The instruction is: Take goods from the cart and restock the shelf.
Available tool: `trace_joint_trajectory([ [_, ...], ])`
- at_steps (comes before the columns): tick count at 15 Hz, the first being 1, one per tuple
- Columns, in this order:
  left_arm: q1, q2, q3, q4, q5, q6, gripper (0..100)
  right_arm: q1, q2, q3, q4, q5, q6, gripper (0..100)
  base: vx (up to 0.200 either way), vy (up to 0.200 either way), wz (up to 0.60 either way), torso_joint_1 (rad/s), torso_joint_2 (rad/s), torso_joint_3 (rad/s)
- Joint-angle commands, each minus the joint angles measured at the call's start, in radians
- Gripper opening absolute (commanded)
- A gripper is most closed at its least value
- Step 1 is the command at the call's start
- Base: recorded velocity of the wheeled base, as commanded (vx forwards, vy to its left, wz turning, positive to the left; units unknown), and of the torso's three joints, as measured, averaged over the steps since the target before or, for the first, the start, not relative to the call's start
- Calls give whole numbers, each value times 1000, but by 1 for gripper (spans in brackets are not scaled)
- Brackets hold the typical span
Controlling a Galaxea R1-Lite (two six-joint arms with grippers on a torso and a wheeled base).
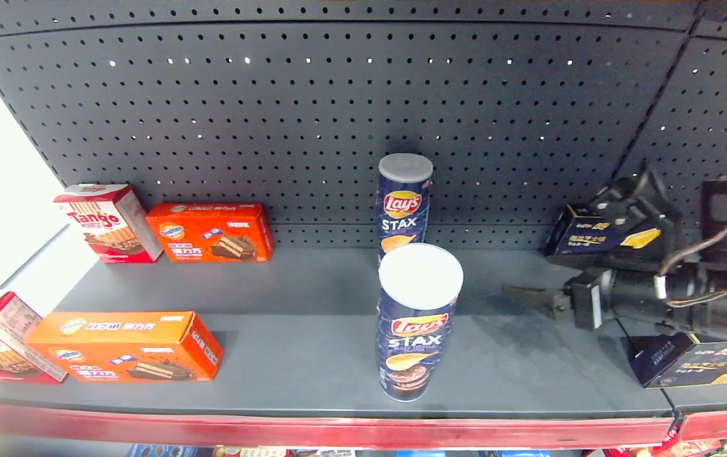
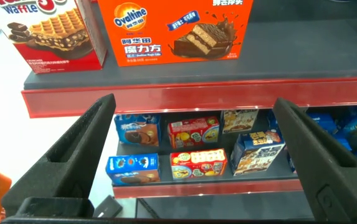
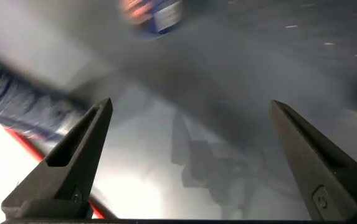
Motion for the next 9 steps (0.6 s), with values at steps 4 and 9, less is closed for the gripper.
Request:
trace_joint_trajectory([
  [4,0,1,0,2,0,3,100,-281,-619,299,-1,-22,19,100,0,0,0,0,0,0],
  [9,0,1,0,0,0,3,100,-269,-1154,646,140,-93,62,100,0,0,0,0,0,0],
])
